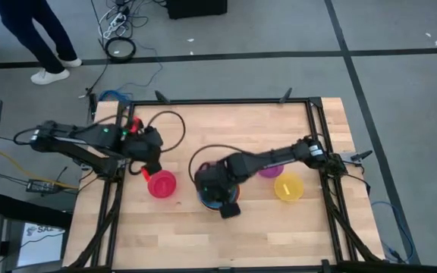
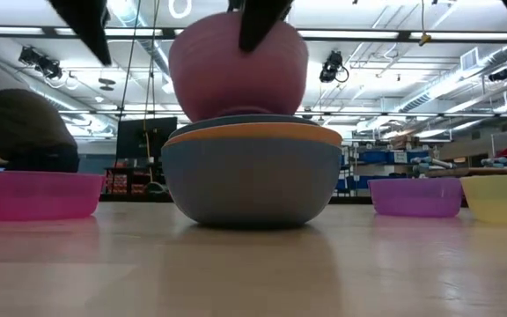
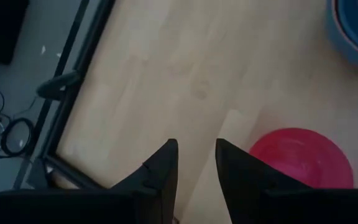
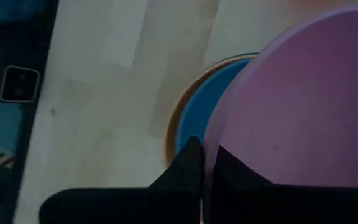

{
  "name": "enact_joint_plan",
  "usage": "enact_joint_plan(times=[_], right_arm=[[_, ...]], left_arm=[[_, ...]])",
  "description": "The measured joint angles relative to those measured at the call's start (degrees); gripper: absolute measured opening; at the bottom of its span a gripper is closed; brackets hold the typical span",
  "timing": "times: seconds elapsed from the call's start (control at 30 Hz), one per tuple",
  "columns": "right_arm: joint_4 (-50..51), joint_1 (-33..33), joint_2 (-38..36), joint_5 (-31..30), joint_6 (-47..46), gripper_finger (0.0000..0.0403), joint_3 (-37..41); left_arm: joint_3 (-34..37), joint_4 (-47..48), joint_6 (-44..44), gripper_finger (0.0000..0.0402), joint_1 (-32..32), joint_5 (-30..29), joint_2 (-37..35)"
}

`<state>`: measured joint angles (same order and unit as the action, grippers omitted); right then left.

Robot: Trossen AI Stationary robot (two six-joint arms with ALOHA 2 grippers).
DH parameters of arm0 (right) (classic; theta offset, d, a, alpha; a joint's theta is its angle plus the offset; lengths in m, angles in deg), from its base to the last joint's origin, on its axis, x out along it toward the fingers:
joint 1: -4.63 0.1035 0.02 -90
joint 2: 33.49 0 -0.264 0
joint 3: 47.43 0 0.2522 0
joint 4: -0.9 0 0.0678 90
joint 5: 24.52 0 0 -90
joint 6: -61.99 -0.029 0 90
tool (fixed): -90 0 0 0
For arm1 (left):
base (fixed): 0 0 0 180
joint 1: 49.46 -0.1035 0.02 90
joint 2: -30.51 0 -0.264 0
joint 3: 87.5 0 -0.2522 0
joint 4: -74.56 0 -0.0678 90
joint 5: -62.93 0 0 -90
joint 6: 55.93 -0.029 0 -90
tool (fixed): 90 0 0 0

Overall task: Nest bowls inside each other
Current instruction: Stack the pink bowl on top of the blue bowl

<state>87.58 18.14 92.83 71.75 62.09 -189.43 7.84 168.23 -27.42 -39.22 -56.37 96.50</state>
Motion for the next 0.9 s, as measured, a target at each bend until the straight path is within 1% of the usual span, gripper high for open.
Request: enact_joint_plan(times=[0.1, 0.23, 0.4, 0.53, 0.67, 0.9], right_arm=[[-0.46, 0.68, 0.00, -0.50, -3.19, 0.0007, 0.01], [-0.80, 0.66, 0.00, -0.46, -6.20, 0.0046, 0.01], [-0.59, 0.55, 0.02, -0.04, -8.26, 0.0104, 0.01], [1.00, 0.35, 0.02, -1.16, -9.35, 0.0134, 0.01], [2.39, 0.35, 0.02, -2.24, -10.34, 0.0146, 0.01], [5.29, 0.34, -2.40, -3.26, -10.59, 0.0145, -0.16]], left_arm=[[4.61, -3.66, -0.97, 0.0117, 0.00, 0.09, 0.02], [8.22, -7.70, -0.85, 0.0117, 0.00, 1.69, 0.02], [8.99, -8.52, -0.91, 0.0117, 0.02, 2.40, 0.00], [8.99, -8.53, -1.06, 0.0117, 0.02, 2.41, 0.00], [8.99, -8.55, -1.08, 0.0117, 0.02, 2.43, 0.00], [8.99, -8.55, -1.21, 0.0117, 0.00, 2.45, 0.00]])
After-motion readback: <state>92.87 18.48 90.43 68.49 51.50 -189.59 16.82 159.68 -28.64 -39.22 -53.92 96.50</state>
